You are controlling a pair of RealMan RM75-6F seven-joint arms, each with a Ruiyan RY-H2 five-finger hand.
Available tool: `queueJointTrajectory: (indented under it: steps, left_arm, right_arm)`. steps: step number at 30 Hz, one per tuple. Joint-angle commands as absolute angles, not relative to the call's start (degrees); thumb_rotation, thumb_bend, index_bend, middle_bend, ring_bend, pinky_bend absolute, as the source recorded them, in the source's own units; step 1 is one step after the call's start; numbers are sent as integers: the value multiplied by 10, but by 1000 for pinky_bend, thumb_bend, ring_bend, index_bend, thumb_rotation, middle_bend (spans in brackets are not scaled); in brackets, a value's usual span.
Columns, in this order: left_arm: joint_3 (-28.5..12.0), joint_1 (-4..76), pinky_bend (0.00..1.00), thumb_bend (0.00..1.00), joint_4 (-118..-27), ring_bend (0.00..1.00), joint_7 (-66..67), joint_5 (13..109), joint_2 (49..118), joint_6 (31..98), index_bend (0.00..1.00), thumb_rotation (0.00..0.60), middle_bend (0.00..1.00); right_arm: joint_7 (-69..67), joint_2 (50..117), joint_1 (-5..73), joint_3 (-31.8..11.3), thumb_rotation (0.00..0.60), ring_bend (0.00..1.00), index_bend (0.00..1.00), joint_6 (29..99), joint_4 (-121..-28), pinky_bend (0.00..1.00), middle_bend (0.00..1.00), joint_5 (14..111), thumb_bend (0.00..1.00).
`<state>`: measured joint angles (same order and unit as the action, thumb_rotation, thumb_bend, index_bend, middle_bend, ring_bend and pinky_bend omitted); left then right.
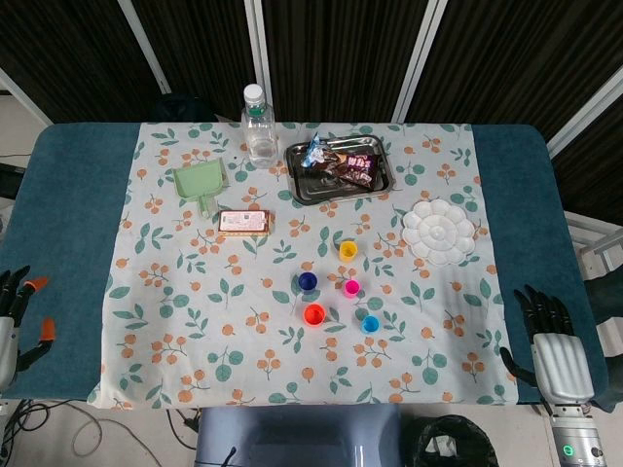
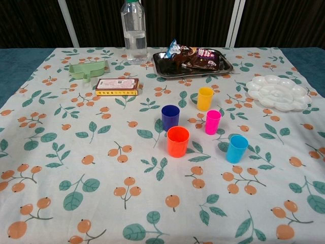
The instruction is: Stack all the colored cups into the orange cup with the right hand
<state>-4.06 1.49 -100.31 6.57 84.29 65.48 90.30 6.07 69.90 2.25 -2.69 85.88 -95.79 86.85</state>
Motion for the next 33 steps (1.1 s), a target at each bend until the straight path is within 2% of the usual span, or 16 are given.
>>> queueJointTrajectory:
  steps: [1,11,15,19,25,29,33]
  left_arm:
    - [-41,15,51,463,-1003,0,65,842,655,903,203,600,62]
    - [-47,13,51,463,-1008,0,57,836,651,909,203,600,62]
    - [-46,14,51,463,-1008,0,59,837,652,906,204,600,62]
    - [-46,14,51,463,-1009,0,60,837,653,908,204,600,62]
    - [-47,14,51,463,-1009,0,60,837,653,908,204,600,62]
    - [-48,13,51,463,-1008,0,58,836,652,908,204,600,62]
    - [-49,13,51,463,-1007,0,53,831,652,907,205,600,62]
  right_arm:
    - [55,700,25,-24,600,0,0,853,-959,37,0,869,395]
    - [17,680,38,-16,600,0,0,833,-978,36,0,891,395]
    - [13,648,70,-33,600,0,0,802,-1003,36,0,895,395]
    - [40,597,128,-70,600,0,0,732,-1058,36,0,873,395]
    - [98,553,247,-125,600,0,0,565,-1143,10,0,774,395]
    - [151,584,324,-159,600,0,0,502,-1162,0,0,682,395]
    - [218,627,402,-174,600,0,1,467,-1162,0,0,565,395]
